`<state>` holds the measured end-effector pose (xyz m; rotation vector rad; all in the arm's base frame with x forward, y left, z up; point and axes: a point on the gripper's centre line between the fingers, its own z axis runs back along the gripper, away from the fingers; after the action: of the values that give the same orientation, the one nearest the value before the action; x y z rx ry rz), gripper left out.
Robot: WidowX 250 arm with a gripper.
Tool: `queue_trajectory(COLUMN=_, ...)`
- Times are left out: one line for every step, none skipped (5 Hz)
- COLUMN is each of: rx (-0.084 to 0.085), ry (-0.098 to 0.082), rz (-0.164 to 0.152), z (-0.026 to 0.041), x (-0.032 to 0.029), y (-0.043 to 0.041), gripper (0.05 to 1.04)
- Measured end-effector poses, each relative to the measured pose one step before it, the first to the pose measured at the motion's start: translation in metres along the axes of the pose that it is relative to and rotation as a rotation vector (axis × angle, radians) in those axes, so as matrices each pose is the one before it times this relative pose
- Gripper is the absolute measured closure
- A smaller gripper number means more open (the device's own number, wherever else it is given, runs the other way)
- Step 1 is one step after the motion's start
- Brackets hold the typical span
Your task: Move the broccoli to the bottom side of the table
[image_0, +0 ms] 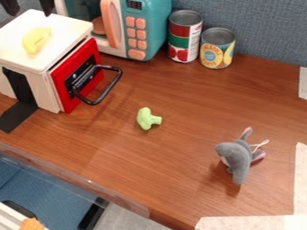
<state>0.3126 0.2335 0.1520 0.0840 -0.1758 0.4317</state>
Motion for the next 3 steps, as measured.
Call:
queue_trajectory(rx=-0.0138, ry=0.0363, rz=0.0004, z=-0.01418, x=-0.00446, y=-0.00255, gripper=0.083)
queue_trajectory(rx=-0.0539, ry=0.0064, rz=-0.1271, z=-0.00587, x=-0.02112, y=-0.04284, gripper=0.083)
queue_trajectory(rx=-0.0249, ry=-0.0509, rz=-0.1628, z=0.00951, x=-0.00549, y=-0.05379, gripper=0.083)
